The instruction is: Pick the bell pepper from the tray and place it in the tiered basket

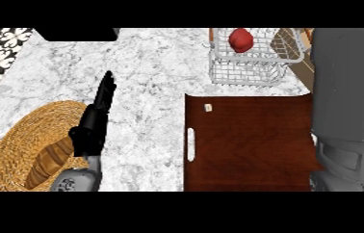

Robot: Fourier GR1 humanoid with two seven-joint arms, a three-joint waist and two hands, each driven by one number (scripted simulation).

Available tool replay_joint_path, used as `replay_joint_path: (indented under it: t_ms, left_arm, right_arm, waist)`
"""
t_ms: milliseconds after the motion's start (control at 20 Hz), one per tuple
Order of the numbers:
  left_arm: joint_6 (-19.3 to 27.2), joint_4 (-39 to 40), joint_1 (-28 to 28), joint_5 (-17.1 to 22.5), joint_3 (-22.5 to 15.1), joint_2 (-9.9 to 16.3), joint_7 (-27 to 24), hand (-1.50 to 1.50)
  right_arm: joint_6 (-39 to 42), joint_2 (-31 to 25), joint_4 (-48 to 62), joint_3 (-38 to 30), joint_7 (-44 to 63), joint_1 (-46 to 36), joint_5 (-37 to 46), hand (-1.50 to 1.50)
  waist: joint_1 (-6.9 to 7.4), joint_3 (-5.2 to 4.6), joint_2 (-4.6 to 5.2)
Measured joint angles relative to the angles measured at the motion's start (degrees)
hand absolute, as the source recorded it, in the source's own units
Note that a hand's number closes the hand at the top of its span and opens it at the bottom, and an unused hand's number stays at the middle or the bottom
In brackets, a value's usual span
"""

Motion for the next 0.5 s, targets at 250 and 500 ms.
replay_joint_path:
  t_ms: [250, 500]
  left_arm:
    - [-0.6, -0.7, 0.2, 0.8, 1.5, 1.3, 0.4, 0.0]
    - [-0.3, -0.5, 1.1, 0.7, 1.7, 1.2, 0.0, 0.0]
  right_arm:
    - [-0.6, -0.8, -10.8, -3.4, 3.4, 5.6, -0.9, -1.5]
    - [2.1, -1.5, -26.0, -9.6, 3.6, 14.5, -7.9, -1.5]
  waist:
    - [-0.75, -0.01, -0.26]
    - [-1.91, 0.03, -0.56]
